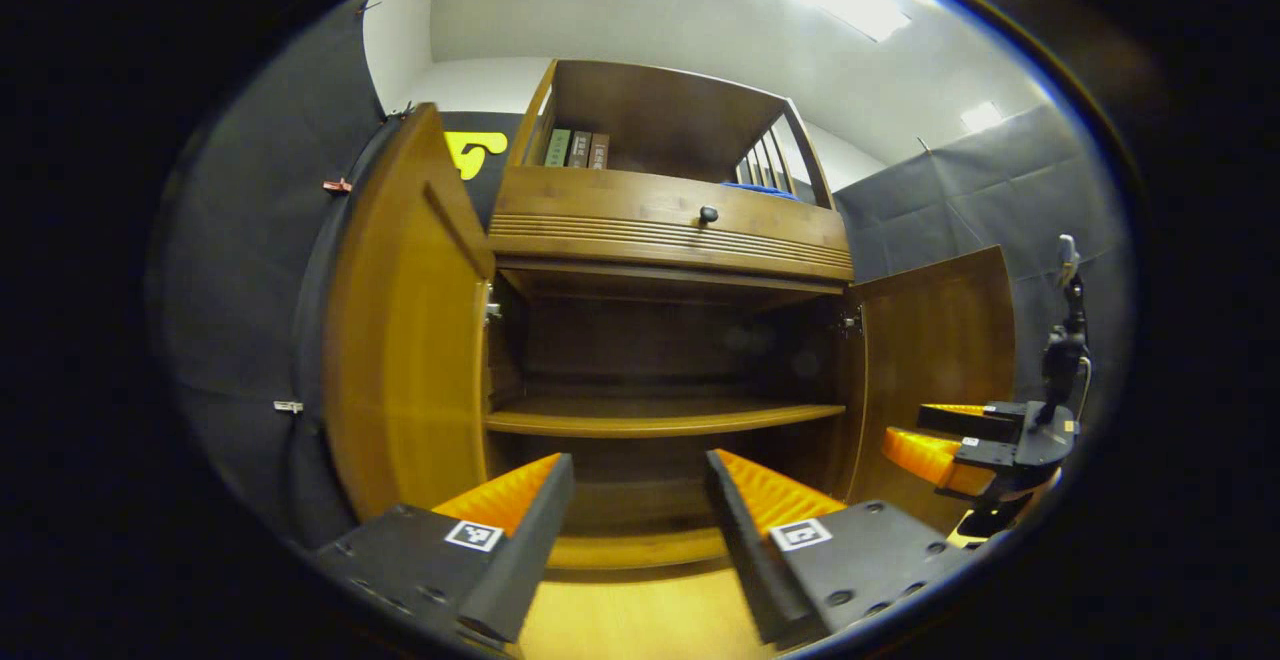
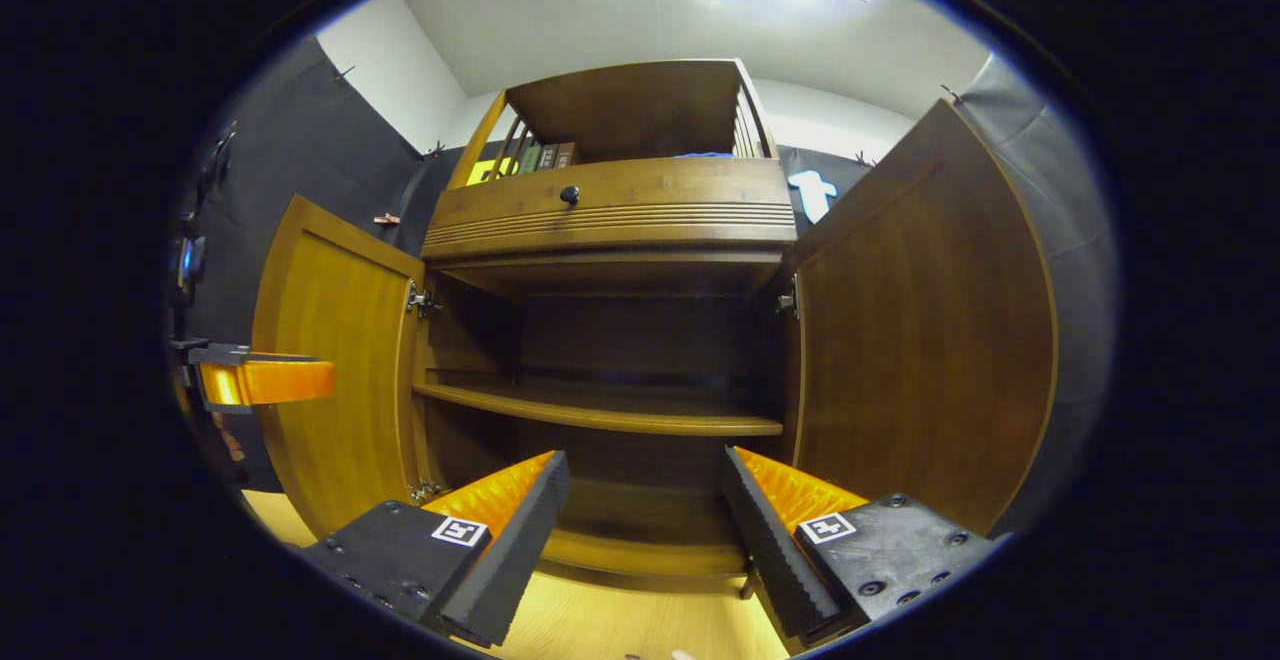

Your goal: Open the right door of the double-door shoe cabinet with the right hand, and open the left door with the left hand.

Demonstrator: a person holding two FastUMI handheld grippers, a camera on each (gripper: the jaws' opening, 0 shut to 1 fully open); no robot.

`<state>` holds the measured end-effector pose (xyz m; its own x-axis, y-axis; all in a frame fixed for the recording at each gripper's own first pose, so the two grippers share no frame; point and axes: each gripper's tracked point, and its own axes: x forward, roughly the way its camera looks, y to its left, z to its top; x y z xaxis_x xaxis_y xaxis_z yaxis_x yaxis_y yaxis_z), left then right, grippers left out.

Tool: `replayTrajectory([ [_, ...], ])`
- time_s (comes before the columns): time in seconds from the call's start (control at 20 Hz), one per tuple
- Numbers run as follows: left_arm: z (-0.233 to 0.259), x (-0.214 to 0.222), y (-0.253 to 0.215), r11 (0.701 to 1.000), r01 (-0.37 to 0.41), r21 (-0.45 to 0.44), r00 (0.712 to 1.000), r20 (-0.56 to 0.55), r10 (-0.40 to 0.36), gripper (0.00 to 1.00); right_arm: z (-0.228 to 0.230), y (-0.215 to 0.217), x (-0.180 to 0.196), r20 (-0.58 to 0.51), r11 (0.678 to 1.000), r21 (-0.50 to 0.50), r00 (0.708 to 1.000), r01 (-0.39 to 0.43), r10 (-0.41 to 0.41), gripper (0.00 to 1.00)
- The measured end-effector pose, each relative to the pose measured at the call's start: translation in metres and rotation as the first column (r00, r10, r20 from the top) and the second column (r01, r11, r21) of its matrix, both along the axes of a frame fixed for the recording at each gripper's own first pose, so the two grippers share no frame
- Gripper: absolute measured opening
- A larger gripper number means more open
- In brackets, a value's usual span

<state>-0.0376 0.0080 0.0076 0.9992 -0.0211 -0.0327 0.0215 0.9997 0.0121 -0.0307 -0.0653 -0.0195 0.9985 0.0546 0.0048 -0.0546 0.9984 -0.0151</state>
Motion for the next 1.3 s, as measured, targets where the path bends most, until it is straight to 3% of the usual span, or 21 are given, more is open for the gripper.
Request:
replayTrajectory([
  [0.05, -0.001, 0.006, -0.001, 1.000, -0.003, -0.002, 1.000, 0.001, 0.003, 0.94, -0.001, -0.002, -0.001, -0.004, 1.000, -0.003, 1.000, 0.003, -0.003, 0.99],
  [0.15, -0.002, 0.018, -0.004, 0.999, -0.033, 0.016, 0.999, 0.003, 0.033, 0.96, 0.000, -0.003, -0.002, -0.012, 1.000, 0.010, 1.000, 0.001, -0.001, 0.97],
  [0.3, -0.005, 0.026, -0.008, 0.997, -0.063, 0.041, 0.998, 0.006, 0.063, 0.96, 0.005, -0.010, 0.002, -0.012, 1.000, 0.029, 1.000, 0.013, -0.013, 0.97],
  [1.3, -0.018, 0.036, -0.009, 0.999, -0.043, 0.021, 0.999, 0.004, 0.043, 0.96, 0.002, 0.006, 0.015, -0.020, 1.000, 0.001, 1.000, -0.024, 0.024, 0.97],
])
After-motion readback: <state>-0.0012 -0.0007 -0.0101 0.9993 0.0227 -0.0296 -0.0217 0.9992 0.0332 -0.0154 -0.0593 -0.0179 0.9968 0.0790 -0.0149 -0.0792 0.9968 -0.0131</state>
